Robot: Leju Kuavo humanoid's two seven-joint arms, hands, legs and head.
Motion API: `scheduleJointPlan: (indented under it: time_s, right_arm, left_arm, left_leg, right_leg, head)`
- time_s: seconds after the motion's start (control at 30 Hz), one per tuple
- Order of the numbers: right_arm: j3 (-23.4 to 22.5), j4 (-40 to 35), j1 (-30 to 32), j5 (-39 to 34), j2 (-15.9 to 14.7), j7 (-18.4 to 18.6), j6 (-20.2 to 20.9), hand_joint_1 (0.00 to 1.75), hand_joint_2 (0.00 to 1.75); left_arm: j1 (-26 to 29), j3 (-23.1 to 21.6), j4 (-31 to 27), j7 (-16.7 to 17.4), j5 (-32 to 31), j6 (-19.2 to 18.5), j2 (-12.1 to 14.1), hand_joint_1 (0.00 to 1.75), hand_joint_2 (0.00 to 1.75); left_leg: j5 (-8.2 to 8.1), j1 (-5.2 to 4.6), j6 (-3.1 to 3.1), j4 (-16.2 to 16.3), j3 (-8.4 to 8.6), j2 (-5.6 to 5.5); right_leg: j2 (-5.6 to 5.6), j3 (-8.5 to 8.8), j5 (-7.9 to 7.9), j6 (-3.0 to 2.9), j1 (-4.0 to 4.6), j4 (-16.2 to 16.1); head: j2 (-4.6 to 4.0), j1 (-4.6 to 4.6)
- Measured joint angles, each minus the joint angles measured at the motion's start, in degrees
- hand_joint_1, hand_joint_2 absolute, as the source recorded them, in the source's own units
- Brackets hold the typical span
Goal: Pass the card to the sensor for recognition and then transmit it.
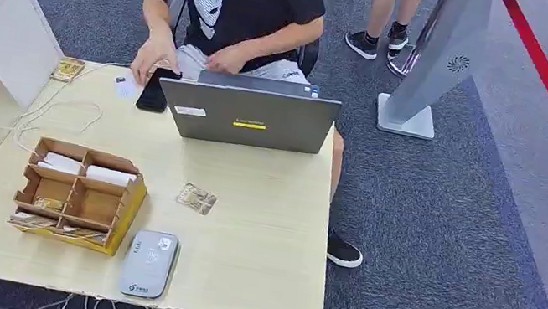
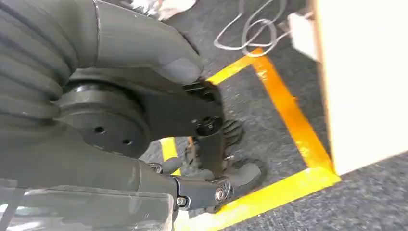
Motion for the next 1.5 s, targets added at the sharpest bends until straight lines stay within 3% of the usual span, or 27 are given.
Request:
scheduleJointPlan:
  time_s: [0.27, 0.33, 0.4, 0.47, 0.57, 0.63, 0.7, 0.73, 0.8, 0.87, 0.97, 1.03, 1.3, 1.5]
  right_arm:
    - [-3.74, -1.18, -0.66, -4.54, -0.31, -0.35, -1.29, 0.00, 1.75]
    - [-5.58, -1.64, -0.72, -6.47, -0.39, -0.57, -1.77, 0.00, 1.75]
    - [-7.56, -1.86, -0.73, -7.54, -0.39, -0.81, -1.94, 0.00, 1.75]
    - [-8.89, -1.94, -0.70, -7.01, -0.39, -0.85, -1.94, 0.00, 1.75]
    - [-10.45, -2.08, -0.73, -6.27, -0.44, 0.38, -1.61, 0.00, 1.75]
    - [-11.75, -2.12, -0.94, -5.99, -1.40, 3.47, -0.74, 0.00, 1.75]
    - [-12.57, -2.14, -0.98, -5.92, -2.01, 4.18, -0.59, 0.00, 1.75]
    - [-13.09, -2.16, -1.08, -5.68, -2.53, 4.98, -0.61, 0.00, 1.75]
    - [-14.11, -2.40, -1.46, -3.98, -3.23, 6.66, -0.74, 0.00, 1.75]
    - [-15.29, -2.51, -2.03, -1.78, -3.74, 8.02, -0.79, 0.00, 1.75]
    - [-17.06, -2.99, -2.37, 1.44, -4.00, 9.16, -1.11, 0.00, 1.75]
    - [-17.81, -3.12, -2.59, 2.56, -4.09, 9.40, -1.18, 0.00, 1.75]
    - [-20.28, -3.17, -4.77, 5.27, -4.61, 10.69, -1.16, 0.00, 1.75]
    - [-20.78, -2.75, -7.32, 7.46, -5.75, 11.91, -0.74, 0.00, 1.75]
  left_arm:
    - [-1.94, 7.17, 0.35, -8.24, 4.39, -3.87, -2.23, 0.00, 1.75]
    - [-3.03, 9.49, 0.83, -15.67, 6.32, -6.15, -2.73, 0.00, 1.75]
    - [-4.19, 11.30, 1.14, -25.80, 7.45, -9.36, -3.32, 0.00, 1.75]
    - [-5.01, 11.91, 1.18, -28.41, 7.23, -10.57, -3.52, 0.00, 1.75]
    - [-5.31, 12.74, 0.30, -28.08, 8.02, -12.81, -3.71, 0.00, 1.75]
    - [-1.89, 13.85, -11.36, -23.34, 13.30, -20.16, -4.85, 0.00, 1.75]
    - [-0.60, 15.34, -18.26, -21.98, 15.67, -22.99, -4.98, 0.00, 1.75]
    - [-0.03, 16.42, -22.34, -19.15, 17.27, -23.82, -4.48, 0.00, 1.75]
    - [0.81, 20.55, -34.83, -7.31, 18.10, -25.26, -5.40, 0.00, 1.75]
    - [0.60, 23.62, -43.34, -0.91, 16.76, -24.40, -5.92, 0.00, 1.75]
    - [1.65, 22.95, -53.79, -5.69, 18.01, -20.13, -6.90, 0.00, 1.75]
    - [1.72, 22.66, -57.88, -8.04, 18.03, -19.25, -7.17, 0.00, 1.75]
    - [2.11, 19.27, -65.45, -15.91, 12.47, -15.16, -5.44, 0.00, 1.75]
    - [3.08, 9.63, -70.58, -24.81, 2.28, -7.49, -1.29, 0.00, 1.75]
  left_leg:
    - [0.00, 0.00, 0.00, 0.01, 0.00, -0.02]
    - [0.01, -0.01, 0.01, 0.01, -0.01, -0.03]
    - [0.01, -0.02, 0.01, 0.01, -0.01, -0.03]
    - [0.01, -0.01, 0.01, 0.02, 0.00, -0.02]
    - [0.01, 0.00, 0.00, 0.00, -0.01, -0.01]
    - [-0.05, 0.11, -0.05, 0.01, 0.08, 0.19]
    - [-0.05, 0.01, -0.05, 0.00, 0.07, 0.14]
    - [-0.04, 0.02, -0.06, 0.00, 0.07, 0.08]
    - [-0.03, 0.10, -0.06, -0.01, -0.01, 0.04]
    - [-0.03, 0.07, -0.06, -0.02, 0.01, 0.03]
    - [-0.02, 0.07, -0.06, -0.01, 0.03, 0.08]
    - [0.00, 0.05, -0.03, -0.01, 0.01, -0.01]
    - [0.02, 0.03, -0.06, 0.00, 0.04, 0.00]
    - [0.04, 0.03, -0.05, 0.00, 0.07, 0.02]
  right_leg:
    - [0.00, -0.01, 0.00, 0.00, 0.00, 0.00]
    - [-0.01, 0.00, 0.01, 0.01, 0.00, 0.00]
    - [-0.02, 0.01, 0.01, 0.01, -0.01, 0.00]
    - [-0.02, 0.01, 0.02, 0.00, -0.01, 0.00]
    - [-0.01, 0.05, 0.03, 0.00, 0.00, 0.03]
    - [0.29, 0.02, 0.03, -0.02, 0.05, 0.01]
    - [0.25, 0.00, 0.00, -0.02, 0.01, 0.03]
    - [0.18, -0.01, -0.01, -0.02, 0.02, 0.03]
    - [0.14, -0.07, -0.03, -0.05, 0.06, 0.03]
    - [0.09, -0.05, -0.03, -0.06, 0.07, 0.05]
    - [0.12, -0.04, -0.01, -0.08, 0.08, 0.05]
    - [-0.01, -0.01, -0.02, -0.07, 0.06, 0.05]
    - [0.00, 0.00, -0.01, -0.07, 0.03, 0.05]
    - [0.01, 0.00, 0.00, -0.08, 0.03, 0.05]
  head:
    - [0.00, -0.02]
    - [0.00, -0.02]
    - [0.00, 0.00]
    - [0.00, 0.00]
    - [0.00, -0.02]
    - [0.00, 0.11]
    - [0.00, 0.15]
    - [0.00, 0.04]
    - [0.00, 0.13]
    - [0.00, 0.02]
    - [0.00, 0.02]
    - [0.00, 0.07]
    - [0.00, 0.02]
    - [0.00, 0.00]
